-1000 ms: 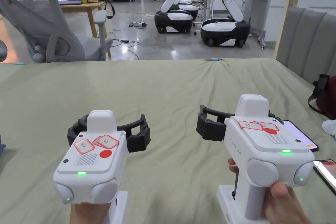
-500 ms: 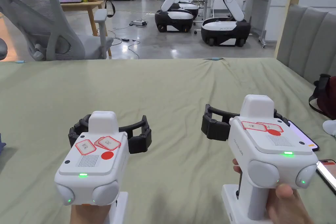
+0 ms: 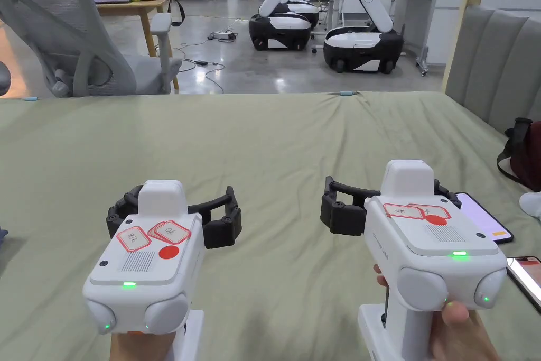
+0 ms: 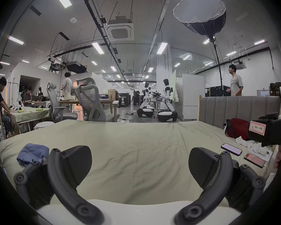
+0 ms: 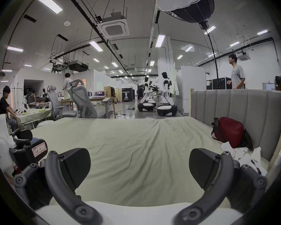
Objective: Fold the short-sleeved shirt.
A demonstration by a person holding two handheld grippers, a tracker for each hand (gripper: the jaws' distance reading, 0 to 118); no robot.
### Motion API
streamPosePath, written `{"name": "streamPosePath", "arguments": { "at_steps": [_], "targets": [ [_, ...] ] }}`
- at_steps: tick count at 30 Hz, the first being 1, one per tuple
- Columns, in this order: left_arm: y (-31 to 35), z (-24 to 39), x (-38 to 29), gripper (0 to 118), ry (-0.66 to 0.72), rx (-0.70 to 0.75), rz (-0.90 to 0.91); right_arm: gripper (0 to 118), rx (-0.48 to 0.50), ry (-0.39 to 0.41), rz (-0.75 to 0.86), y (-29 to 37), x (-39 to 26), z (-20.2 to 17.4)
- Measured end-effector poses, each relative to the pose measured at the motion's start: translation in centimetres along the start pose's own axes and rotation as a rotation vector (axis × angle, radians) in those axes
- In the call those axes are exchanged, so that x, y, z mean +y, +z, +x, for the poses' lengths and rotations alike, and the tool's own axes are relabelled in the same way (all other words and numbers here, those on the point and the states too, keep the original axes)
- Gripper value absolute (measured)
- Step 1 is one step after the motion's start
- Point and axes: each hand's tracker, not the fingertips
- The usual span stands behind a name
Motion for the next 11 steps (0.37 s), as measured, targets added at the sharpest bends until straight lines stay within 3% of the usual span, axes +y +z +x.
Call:
{"name": "streamPosePath", "arguments": {
  "at_steps": [2,4,8,11],
  "targets": [
    [0.00,0.05,-0.10,118,-0.006,-0.003,-0.004,118,-0.021,0.049,0.023,-0.05,-0.07,-0.14],
    [-0.01,0.05,-0.15,118,-0.003,-0.001,-0.005,118,-0.035,0.047,0.013,-0.14,-0.15,-0.21],
    [-0.03,0.06,-0.08,118,0.008,-0.002,-0.004,118,-0.058,-0.084,-0.052,-0.28,-0.21,0.07],
    [-0.01,0.08,-0.01,118,0.009,-0.005,-0.001,118,-0.063,-0.053,-0.062,-0.42,-0.16,0.20]
  ]
}}
